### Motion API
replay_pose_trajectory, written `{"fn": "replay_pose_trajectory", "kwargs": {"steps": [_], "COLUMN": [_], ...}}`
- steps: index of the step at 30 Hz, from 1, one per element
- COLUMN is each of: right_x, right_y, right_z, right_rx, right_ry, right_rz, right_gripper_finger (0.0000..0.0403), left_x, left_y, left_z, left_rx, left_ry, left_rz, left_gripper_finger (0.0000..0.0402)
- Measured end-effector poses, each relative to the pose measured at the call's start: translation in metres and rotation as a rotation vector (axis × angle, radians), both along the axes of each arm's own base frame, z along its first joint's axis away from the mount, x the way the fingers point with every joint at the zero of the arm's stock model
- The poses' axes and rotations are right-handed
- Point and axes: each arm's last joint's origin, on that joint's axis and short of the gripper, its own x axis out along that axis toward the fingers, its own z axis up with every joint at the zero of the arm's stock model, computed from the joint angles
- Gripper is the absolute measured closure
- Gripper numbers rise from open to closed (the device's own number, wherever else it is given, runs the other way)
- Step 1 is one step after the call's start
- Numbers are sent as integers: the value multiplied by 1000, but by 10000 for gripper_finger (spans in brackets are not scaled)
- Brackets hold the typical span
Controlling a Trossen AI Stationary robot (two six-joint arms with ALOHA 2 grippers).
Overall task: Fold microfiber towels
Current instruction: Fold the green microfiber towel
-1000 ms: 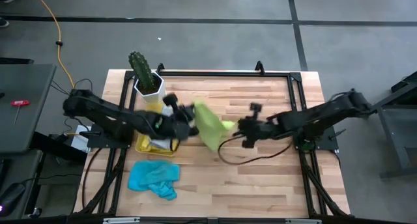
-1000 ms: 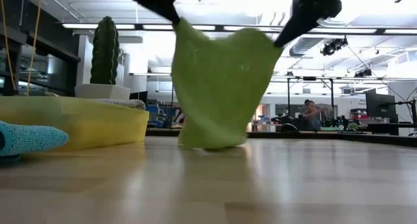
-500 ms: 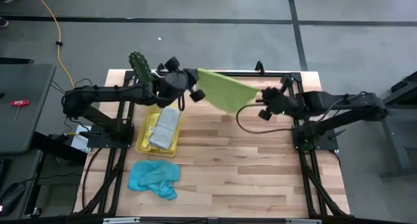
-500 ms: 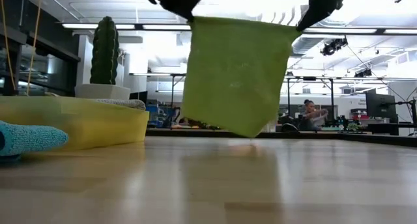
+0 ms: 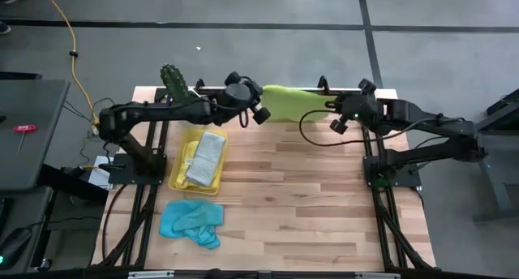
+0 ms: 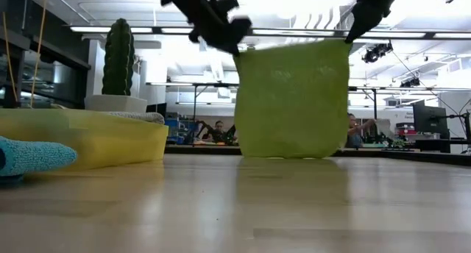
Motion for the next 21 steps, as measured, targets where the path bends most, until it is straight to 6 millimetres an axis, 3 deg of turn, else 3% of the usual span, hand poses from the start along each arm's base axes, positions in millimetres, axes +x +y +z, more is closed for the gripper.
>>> {"fn": "replay_pose_trajectory", "kwargs": {"steps": [5, 9, 17, 21], "right_x": [3, 4, 5, 6], "right_y": [8, 19, 51, 67], "right_z": [-31, -59, -97, -109], "right_rx": [116, 202, 335, 416], "right_ry": [53, 72, 24, -15], "right_rz": [13, 29, 88, 133], "right_gripper_finger": [403, 403, 403, 403], "left_x": [17, 26, 33, 27], "left_y": [-3, -21, -86, -124], "left_z": [-34, -54, -81, -103], "left_rx": [-61, -133, -252, -309], "left_ry": [88, 160, 231, 243], "left_rz": [-16, -67, -171, -218], "left_gripper_finger": [401, 401, 401, 401]}}
